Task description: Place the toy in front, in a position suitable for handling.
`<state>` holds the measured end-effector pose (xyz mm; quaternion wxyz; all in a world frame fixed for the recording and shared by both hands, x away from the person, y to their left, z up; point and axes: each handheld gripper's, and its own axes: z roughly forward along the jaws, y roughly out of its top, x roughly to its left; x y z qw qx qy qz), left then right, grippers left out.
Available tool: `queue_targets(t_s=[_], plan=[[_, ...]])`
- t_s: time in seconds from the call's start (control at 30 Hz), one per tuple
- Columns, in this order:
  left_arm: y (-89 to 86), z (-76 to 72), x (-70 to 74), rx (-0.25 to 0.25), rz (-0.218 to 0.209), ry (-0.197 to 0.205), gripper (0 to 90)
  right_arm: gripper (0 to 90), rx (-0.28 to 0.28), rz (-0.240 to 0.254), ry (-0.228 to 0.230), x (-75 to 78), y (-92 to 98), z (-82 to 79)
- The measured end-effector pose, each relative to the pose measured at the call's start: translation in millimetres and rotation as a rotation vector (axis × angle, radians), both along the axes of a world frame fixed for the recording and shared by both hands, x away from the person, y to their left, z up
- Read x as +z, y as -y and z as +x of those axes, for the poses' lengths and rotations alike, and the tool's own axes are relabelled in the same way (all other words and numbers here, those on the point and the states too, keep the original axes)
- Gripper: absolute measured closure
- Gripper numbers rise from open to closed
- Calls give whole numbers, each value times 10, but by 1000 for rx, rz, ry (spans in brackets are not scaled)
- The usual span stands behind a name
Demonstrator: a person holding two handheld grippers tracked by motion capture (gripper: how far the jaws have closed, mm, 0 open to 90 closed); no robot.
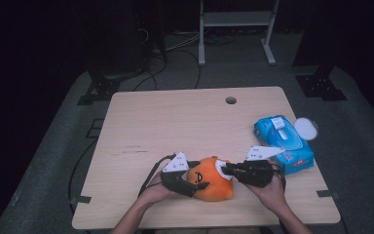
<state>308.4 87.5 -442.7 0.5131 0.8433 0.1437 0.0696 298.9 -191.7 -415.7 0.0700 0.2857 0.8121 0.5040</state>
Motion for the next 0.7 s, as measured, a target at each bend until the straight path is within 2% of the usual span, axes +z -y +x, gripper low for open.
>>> queue_targets(t_s=[0.07, 0.17, 0.23, 0.27, 0.33, 0.5, 0.57, 0.7], plan=[[19, -35, 21, -16, 13, 12, 253, 806, -27, 1, -13, -16, 23, 38], [31, -78, 26, -48, 9, 16, 253, 806, -95, 2, -48, -75, 123, 143], [43, -93, 32, -50, 13, 26, 260, 806, -117, -3, -63, -96, 166, 177], [57, -98, 33, -47, 20, 30, 263, 806, -120, 4, -70, -97, 172, 182], [84, -115, 25, -52, 29, 39, 271, 804, -113, -2, -54, -71, 126, 145], [141, -196, 31, -74, 62, 84, 272, 801, -31, 34, -8, 31, -38, 18], [131, -195, 27, -77, 60, 96, 283, 802, -44, 14, -4, 24, -35, 45], [163, -211, 24, -81, 52, 113, 299, 804, -108, 15, -44, -30, 105, 166]])
